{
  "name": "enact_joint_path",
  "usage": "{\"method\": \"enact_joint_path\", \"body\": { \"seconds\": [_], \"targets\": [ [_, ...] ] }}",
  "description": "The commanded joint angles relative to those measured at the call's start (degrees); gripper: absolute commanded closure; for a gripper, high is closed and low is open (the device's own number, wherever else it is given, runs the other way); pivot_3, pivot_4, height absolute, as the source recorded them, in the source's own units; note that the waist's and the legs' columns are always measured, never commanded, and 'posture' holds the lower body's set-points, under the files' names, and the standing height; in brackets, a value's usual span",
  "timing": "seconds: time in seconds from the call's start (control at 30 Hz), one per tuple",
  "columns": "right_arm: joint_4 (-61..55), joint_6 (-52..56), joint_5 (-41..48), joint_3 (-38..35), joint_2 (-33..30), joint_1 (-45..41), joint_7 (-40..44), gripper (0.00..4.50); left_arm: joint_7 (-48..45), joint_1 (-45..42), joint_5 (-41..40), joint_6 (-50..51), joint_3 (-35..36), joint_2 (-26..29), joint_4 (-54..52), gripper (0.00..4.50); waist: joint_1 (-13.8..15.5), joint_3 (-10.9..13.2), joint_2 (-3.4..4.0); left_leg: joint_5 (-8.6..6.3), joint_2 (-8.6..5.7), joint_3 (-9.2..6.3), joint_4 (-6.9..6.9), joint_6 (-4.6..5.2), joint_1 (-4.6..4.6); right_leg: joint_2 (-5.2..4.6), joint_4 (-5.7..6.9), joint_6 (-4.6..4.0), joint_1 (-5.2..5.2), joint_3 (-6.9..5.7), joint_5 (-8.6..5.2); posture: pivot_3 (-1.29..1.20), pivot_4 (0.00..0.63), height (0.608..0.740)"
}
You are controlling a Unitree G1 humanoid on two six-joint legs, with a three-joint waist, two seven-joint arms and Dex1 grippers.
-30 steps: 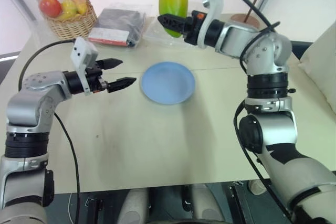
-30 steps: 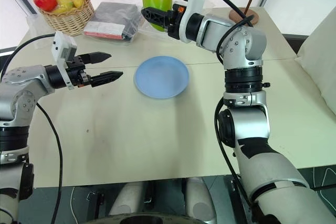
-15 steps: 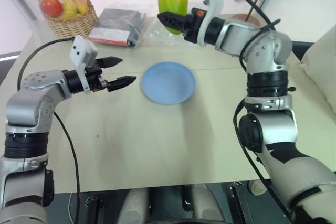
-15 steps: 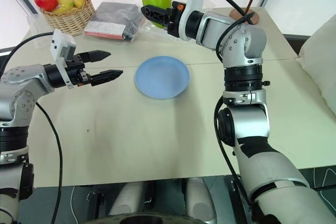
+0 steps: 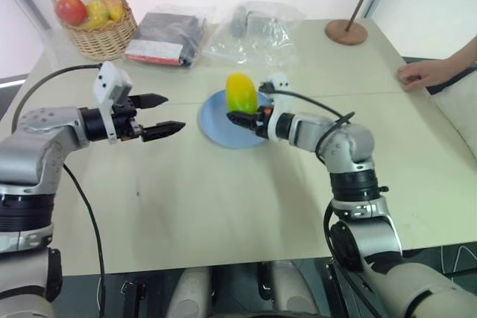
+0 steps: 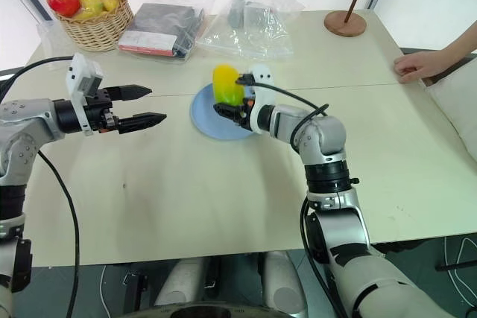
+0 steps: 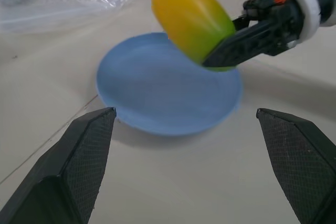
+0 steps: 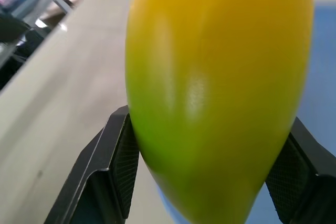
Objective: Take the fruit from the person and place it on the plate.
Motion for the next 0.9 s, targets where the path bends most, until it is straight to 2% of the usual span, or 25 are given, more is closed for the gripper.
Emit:
{"method": "enact_joint_path", "body": {
  "seconds": [0.03,0.23,0.43,0.5,0.53,0.57,0.73,0.9],
  "targets": [
    [2.92,-5.1,-2.51,-0.53,1.4,-1.51,-0.96,1.91,-1.96,0.09,-0.5,0.56,-0.47,1.77,-1.64,0.0,0.05,0.0,0.0,0.0,0.0,0.0,0.0,0.0,0.01,0.0,0.0,0.0,0.01,0.0,0.0,0.0,0.15,0.74],
    [10.72,-8.58,-5.99,-0.83,2.88,-2.78,-2.66,1.91,-3.81,1.04,0.42,0.72,-2.15,2.97,-1.82,0.0,0.06,0.0,0.0,0.0,-0.01,0.0,0.0,0.0,0.01,0.0,-0.02,0.0,0.03,0.0,0.0,0.0,0.15,0.74],
    [11.84,-8.88,-7.34,-0.55,3.73,-3.17,-2.29,1.91,-3.73,1.34,1.09,0.37,-2.49,3.41,-1.88,0.0,0.03,0.0,0.0,0.0,0.01,-0.01,0.0,0.0,0.02,0.02,0.0,0.0,0.02,0.0,0.0,0.0,0.15,0.74],
    [11.39,-8.6,-7.51,-0.55,3.76,-3.21,-2.18,0.88,-3.65,1.42,1.15,0.3,-2.45,3.35,-1.89,0.0,0.03,0.0,0.0,0.0,0.01,-0.01,0.0,-0.01,0.02,0.02,0.0,0.0,0.02,0.0,0.0,0.0,0.15,0.74],
    [10.99,-8.17,-7.45,-0.7,3.74,-3.28,-2.17,0.67,-3.62,1.52,1.16,0.26,-2.43,3.32,-1.92,0.0,0.03,0.0,0.0,0.0,0.01,-0.01,0.0,0.0,0.02,0.02,0.0,0.0,0.02,0.0,0.0,0.0,0.15,0.74],
    [10.61,-7.75,-7.38,-0.85,3.66,-3.37,-2.18,0.07,-3.57,1.59,1.19,0.22,-2.43,3.28,-1.94,0.0,0.03,0.0,0.0,0.0,0.01,-0.01,0.0,-0.01,0.01,0.02,0.0,0.0,0.02,0.0,0.0,0.0,0.15,0.74],
    [6.64,-3.75,-6.08,-1.95,2.01,-3.49,-1.62,0.02,-3.49,1.89,1.18,-0.04,-2.4,2.97,-1.9,0.0,0.05,0.0,0.0,0.0,0.01,-0.01,0.0,0.0,0.01,0.01,0.0,0.0,0.02,0.0,0.0,0.0,0.15,0.74],
    [-4.58,3.18,-3.91,-3.05,-3.03,-1.99,0.07,0.02,-3.36,1.92,1.08,-0.28,-2.44,2.53,-1.89,0.0,0.21,0.0,0.0,0.0,0.0,-0.01,0.01,0.0,0.01,0.0,0.0,0.0,0.03,0.0,0.0,0.0,0.15,0.74]
  ]
}}
